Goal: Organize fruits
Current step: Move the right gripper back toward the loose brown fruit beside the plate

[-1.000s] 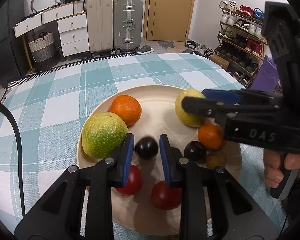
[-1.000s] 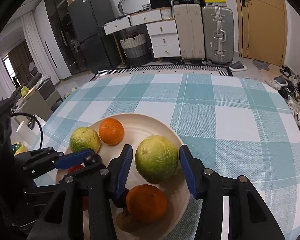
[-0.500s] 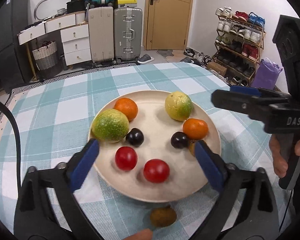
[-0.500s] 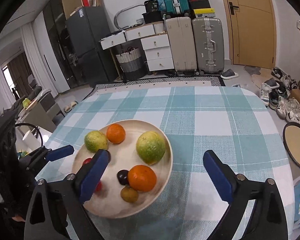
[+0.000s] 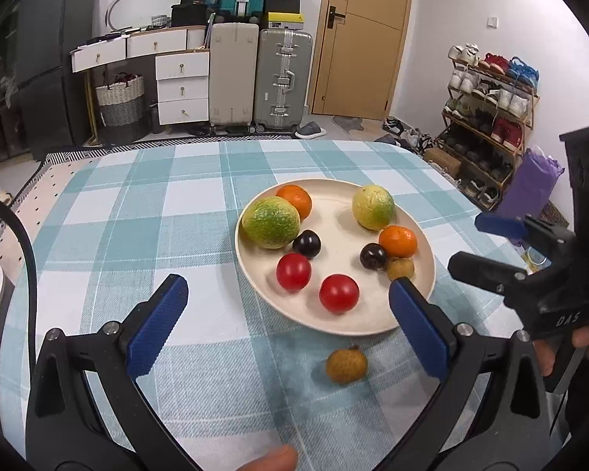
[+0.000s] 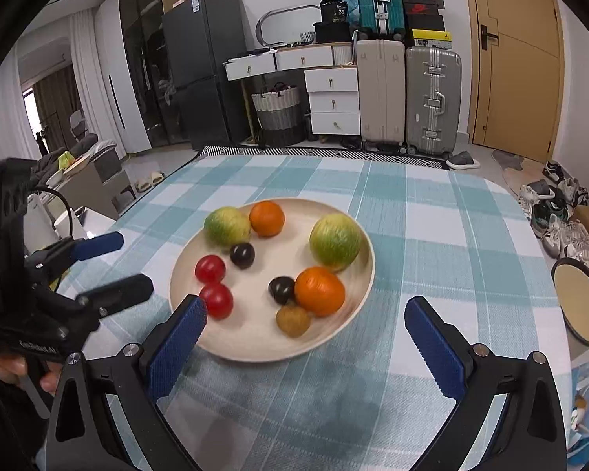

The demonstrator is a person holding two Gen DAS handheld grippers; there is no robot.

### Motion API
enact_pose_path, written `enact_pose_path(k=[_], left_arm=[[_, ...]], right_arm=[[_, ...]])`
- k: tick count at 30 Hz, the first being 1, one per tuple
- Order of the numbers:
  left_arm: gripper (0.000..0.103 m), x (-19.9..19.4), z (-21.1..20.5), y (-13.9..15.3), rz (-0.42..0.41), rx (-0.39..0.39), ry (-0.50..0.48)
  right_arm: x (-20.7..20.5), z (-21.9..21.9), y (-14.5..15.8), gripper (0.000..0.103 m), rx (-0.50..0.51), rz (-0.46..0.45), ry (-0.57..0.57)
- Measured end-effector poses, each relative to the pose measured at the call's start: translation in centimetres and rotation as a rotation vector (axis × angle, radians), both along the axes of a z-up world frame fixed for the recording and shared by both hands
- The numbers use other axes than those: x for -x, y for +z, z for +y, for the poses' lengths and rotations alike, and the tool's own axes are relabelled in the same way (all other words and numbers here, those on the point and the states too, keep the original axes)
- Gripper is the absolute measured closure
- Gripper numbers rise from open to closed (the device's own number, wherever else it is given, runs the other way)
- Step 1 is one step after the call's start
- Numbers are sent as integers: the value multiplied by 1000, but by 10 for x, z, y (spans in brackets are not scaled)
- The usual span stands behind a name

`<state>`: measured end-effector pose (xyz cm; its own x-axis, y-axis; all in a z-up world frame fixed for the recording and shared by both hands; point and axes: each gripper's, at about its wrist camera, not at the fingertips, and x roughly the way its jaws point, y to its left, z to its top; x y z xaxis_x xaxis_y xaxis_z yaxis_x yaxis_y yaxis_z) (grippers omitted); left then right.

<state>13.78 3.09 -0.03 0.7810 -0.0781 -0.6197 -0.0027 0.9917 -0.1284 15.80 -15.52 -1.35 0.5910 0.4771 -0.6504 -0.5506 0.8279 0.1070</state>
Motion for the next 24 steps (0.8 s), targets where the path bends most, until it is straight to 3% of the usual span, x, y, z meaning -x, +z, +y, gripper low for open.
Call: enact_pose_path(k=[14,24], left_arm=[[1,35,17,-16,46,5,43],[1,43,22,-26,86,-2,51]], right_arm=[[23,9,-22,0,-8,97,-43],[36,22,-38,0,-4,171,7]])
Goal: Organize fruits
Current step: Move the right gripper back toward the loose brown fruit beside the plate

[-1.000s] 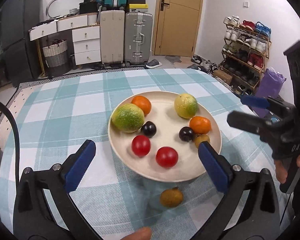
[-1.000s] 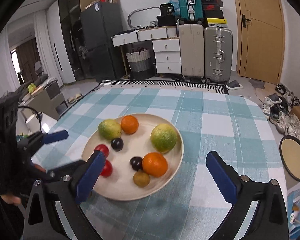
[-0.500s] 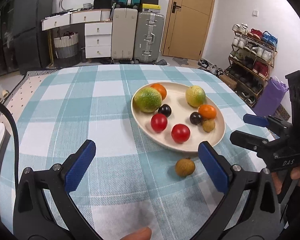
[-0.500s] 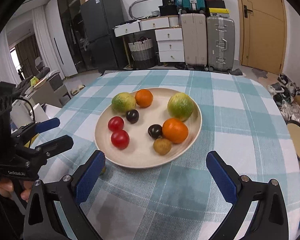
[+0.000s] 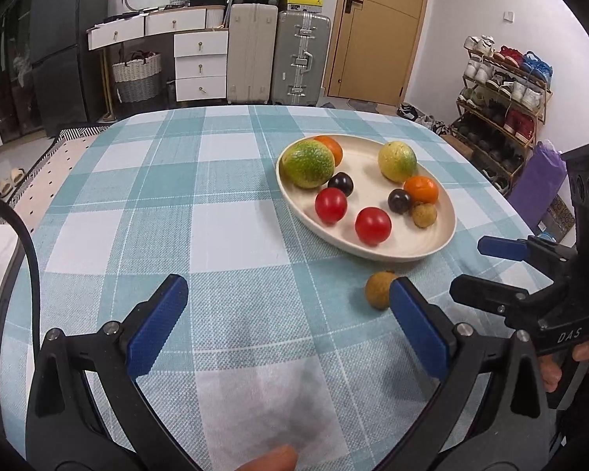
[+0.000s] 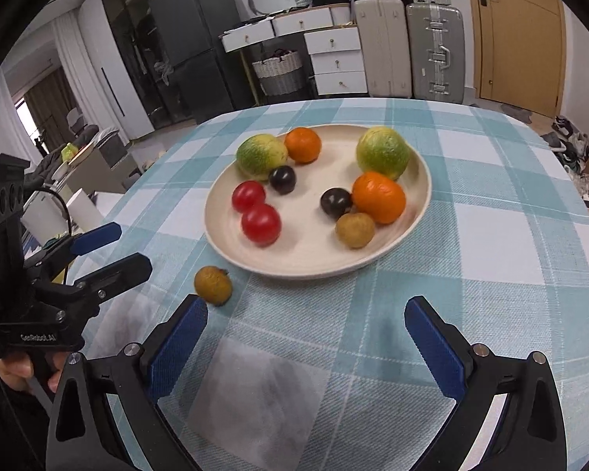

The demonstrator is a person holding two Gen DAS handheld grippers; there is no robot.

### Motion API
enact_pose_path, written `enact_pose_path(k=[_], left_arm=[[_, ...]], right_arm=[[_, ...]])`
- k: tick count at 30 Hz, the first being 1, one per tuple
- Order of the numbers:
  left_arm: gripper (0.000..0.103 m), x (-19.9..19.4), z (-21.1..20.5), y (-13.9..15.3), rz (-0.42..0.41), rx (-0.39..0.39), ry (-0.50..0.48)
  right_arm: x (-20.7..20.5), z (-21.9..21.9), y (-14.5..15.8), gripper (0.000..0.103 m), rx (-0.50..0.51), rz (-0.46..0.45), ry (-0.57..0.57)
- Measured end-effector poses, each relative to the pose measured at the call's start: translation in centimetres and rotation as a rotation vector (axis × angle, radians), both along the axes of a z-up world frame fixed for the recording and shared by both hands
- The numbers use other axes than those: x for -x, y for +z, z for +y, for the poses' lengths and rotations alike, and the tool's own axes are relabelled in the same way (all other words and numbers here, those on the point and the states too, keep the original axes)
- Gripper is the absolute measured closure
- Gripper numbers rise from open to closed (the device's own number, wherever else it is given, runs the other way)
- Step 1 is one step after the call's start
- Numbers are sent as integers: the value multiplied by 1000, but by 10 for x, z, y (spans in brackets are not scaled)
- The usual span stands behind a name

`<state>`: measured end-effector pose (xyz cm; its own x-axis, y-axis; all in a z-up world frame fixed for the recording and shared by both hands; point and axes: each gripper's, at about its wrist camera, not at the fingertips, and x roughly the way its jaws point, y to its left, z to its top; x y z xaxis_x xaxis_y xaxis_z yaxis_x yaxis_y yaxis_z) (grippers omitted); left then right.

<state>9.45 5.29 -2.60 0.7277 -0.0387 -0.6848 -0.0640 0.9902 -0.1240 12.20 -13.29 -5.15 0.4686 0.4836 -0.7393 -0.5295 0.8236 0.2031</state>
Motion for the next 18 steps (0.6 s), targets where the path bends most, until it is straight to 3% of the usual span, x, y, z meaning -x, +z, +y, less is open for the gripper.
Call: enact_pose_path(k=[8,12,18], left_arm=[[1,12,10,-9,26,42,27],[1,16,8,-13,41,31,18],[1,30,18,-11,37,30,55]], right_arm=[[7,1,-3,1,-37,30,13],[9,14,-8,16,-28,53,49],[15,42,-13,25,-9,56,127]])
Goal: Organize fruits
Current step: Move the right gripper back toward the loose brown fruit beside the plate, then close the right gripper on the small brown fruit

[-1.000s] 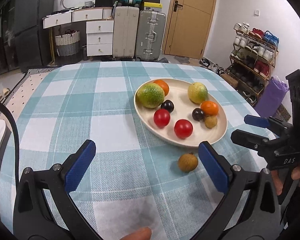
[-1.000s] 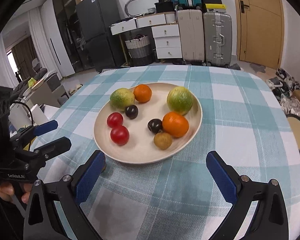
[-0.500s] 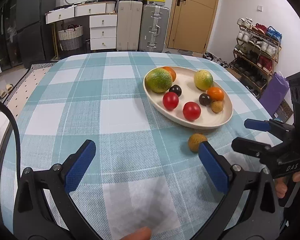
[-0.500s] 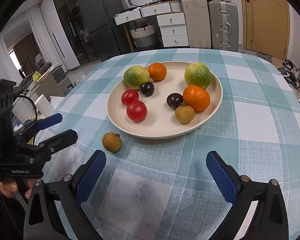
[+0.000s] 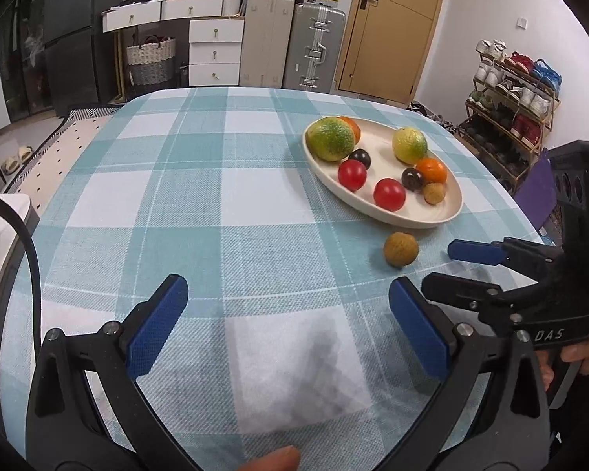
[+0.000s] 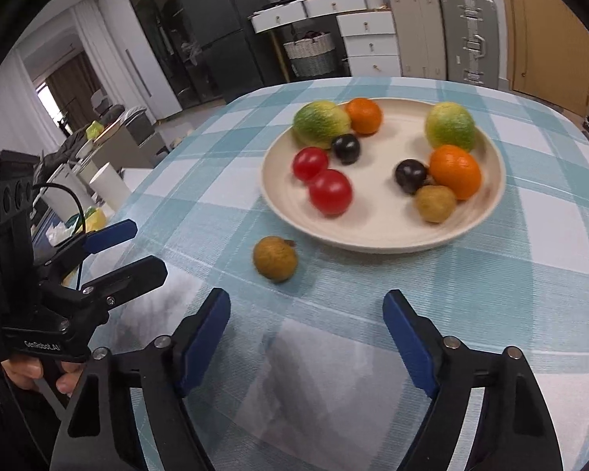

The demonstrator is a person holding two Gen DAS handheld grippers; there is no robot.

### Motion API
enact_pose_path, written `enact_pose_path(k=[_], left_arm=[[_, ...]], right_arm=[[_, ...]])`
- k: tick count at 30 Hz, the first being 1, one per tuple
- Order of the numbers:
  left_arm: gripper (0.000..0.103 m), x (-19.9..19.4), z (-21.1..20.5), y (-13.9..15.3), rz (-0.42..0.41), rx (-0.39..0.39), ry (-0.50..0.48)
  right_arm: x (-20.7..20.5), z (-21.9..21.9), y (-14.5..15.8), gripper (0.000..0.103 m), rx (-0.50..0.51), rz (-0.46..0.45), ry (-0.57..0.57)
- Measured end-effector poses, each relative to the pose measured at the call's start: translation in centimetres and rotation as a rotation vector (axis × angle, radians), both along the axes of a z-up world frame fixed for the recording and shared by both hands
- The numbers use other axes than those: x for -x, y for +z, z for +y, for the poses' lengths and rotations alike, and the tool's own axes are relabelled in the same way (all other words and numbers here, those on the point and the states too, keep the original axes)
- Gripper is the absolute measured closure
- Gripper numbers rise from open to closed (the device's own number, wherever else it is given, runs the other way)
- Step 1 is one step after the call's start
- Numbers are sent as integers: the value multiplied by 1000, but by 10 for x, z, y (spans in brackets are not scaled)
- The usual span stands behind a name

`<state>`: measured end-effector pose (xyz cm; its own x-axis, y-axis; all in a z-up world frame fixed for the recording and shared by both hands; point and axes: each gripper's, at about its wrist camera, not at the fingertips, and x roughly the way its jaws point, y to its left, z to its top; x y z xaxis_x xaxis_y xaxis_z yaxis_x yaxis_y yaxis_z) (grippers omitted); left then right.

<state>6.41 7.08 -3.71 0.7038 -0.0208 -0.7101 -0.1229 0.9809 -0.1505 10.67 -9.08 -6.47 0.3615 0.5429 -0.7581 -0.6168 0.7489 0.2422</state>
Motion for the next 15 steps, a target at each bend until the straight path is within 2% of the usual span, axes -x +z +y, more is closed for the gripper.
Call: enact_pose_path(k=[5,6,8,11,13,14,15], left_arm=[[3,6,10,-4,6,17,40],[6,6,11,-4,6,17,46],[13,6,13,-5,11,12,56],[30,2,14,-8,36,9,71],[48,-1,14,-11,60,-1,86],[51,-3,13,-13,72,-2,93],[59,-4,13,-15,81,4,95]], right_arm=[[-3,21,-1,32,19,-12,36],[-4,24,-1,38,21,-13,42],[-5,30,-2,42,28,-16,55],[-5,38,-2,51,50,-33,68],[-6,41,-3,59,60,-41,71],[-8,43,-3,62,67,-42,69],[-9,43,-2,67,69,-39,71]])
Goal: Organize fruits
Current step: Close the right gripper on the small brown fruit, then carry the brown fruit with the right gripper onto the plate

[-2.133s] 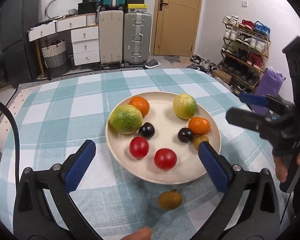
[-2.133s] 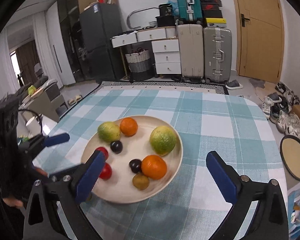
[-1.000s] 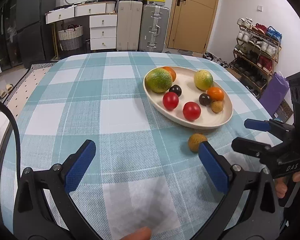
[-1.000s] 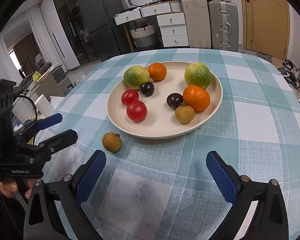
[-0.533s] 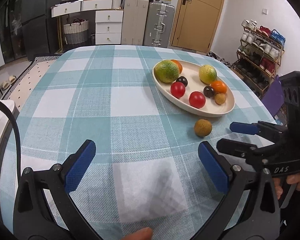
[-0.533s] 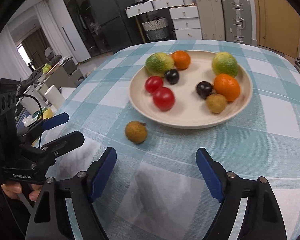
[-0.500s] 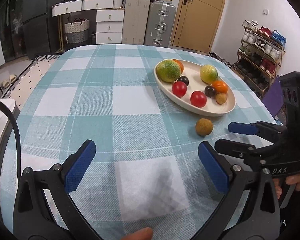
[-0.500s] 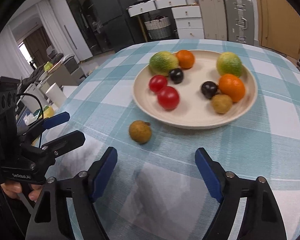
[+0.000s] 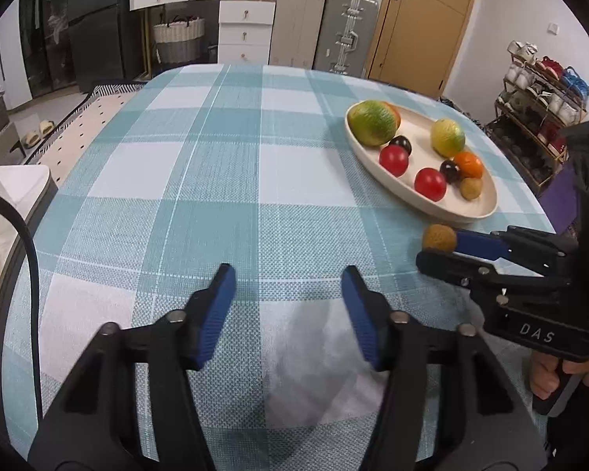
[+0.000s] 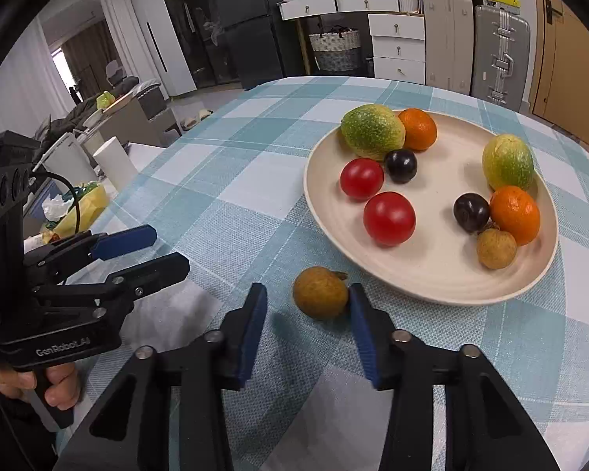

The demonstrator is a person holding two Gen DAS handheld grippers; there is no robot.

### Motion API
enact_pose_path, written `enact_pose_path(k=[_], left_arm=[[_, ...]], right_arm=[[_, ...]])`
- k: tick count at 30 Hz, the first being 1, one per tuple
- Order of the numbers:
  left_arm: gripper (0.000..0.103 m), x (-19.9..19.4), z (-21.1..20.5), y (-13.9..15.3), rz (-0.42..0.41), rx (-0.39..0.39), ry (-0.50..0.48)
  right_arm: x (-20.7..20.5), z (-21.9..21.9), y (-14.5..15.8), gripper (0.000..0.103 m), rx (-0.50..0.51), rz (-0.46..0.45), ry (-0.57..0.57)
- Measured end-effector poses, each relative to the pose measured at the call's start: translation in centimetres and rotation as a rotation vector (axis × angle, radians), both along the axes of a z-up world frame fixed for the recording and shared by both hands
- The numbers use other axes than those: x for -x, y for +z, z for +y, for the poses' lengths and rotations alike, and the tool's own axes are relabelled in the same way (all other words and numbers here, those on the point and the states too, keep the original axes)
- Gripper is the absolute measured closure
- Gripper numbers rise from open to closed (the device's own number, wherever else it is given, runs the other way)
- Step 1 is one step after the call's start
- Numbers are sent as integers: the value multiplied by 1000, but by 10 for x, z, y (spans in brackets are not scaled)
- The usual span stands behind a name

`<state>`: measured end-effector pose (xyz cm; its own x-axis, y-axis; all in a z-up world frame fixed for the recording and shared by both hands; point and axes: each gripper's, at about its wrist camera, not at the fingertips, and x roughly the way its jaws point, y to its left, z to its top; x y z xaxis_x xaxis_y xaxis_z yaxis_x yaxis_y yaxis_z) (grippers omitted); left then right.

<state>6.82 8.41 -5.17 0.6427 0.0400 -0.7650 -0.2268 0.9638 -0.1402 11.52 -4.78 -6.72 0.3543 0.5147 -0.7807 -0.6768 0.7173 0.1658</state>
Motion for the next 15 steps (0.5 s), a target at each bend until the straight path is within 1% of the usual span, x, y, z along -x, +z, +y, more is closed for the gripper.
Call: enact_pose_path(k=[1,3,4,5,6,7,11,15], left_arm=[[68,-1,0,-1,3,7,0],[78,-3,-3,-2,5,13,-6],[85,-4,-6,-2,6,10,-12],[89,-5,-9,-2,6,5,-23],[95,-6,-12,-2,1,1,-32],[98,-6,-14,-1,-3,-2,-36],[100,-11,-24,1,-16,3,-71],[100,-17,-33,5,-30,19,-104]], right_arm=[[-1,2,0,70,4,0,4],[-1,4,0,74,17,-7,9],[0,5,0,74,22,-11,11],[1,5,0,75,26,-14,11],[2,5,0,75,28,-15,13],[3,5,0,75,30,-15,16],[8,0,3,75,21,-28,11],[14,-9,15,75,-12,-54,-5]])
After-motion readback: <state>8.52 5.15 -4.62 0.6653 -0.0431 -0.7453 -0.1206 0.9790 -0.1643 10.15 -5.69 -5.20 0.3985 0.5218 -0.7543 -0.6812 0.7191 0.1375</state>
